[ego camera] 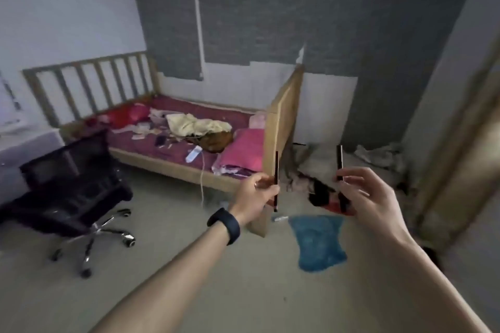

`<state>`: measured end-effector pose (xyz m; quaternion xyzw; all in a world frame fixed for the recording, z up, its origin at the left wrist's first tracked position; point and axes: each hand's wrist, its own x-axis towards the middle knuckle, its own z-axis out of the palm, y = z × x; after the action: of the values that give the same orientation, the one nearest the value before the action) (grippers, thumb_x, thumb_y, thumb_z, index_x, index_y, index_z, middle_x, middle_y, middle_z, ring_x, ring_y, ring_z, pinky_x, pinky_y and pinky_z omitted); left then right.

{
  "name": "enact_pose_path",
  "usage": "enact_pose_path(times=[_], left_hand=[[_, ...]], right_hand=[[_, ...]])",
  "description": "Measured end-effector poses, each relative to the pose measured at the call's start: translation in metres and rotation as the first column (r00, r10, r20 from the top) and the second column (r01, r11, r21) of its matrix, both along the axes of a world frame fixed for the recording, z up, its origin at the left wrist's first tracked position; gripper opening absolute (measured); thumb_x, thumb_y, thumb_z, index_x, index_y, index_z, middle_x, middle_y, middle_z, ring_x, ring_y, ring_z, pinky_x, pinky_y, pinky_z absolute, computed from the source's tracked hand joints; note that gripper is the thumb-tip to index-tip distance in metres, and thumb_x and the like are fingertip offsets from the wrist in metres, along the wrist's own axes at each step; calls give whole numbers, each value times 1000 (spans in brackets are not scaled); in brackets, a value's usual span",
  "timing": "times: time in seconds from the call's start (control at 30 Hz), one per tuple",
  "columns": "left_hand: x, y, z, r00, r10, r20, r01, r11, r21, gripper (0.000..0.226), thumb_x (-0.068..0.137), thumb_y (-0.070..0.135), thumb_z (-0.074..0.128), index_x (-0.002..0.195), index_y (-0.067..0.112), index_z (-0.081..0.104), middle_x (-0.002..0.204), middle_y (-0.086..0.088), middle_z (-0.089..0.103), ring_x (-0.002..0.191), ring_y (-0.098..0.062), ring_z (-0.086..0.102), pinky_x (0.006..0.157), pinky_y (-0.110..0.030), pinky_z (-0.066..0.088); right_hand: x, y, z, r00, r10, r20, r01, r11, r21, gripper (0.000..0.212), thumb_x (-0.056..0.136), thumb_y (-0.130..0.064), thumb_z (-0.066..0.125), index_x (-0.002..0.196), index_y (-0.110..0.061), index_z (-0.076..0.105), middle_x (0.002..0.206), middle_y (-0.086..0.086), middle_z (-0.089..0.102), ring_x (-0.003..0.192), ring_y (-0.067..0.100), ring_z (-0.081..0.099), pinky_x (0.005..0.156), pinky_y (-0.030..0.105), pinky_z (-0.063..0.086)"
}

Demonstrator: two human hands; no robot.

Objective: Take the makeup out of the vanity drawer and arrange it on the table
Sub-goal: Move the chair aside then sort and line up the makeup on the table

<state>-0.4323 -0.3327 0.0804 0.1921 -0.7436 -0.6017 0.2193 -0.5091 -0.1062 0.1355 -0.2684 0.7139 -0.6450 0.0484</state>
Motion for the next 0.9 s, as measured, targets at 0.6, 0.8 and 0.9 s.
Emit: enact_pose_path(times=[0.6,0.8,0.9], left_hand=[[258,-375,1,633,774,12,-774,632,37,10,88,12,73,95,19,71,84,4,74,65,-19,71,51,-27,53],[278,-485,16,460,888,-7,-888,460,15,11,89,15,72,97,22,70,82,9,74,60,-10,70,49,-15,45],[290,-528,26,375,926,-33,-923,376,84,11,89,12,72,95,20,70,91,0,73,61,-13,70,51,-16,49]], right_hand=[[99,-517,-21,627,778,40,-779,627,9,17,95,0,63,96,-16,69,95,2,73,70,11,70,59,20,53],[109,-671,-14,458,889,2,-888,458,-25,25,96,-3,62,92,-26,70,93,4,72,74,12,70,61,26,54],[115,-737,-9,395,919,9,-917,395,-48,28,96,-4,63,89,-30,71,94,-3,72,76,16,73,65,23,53]])
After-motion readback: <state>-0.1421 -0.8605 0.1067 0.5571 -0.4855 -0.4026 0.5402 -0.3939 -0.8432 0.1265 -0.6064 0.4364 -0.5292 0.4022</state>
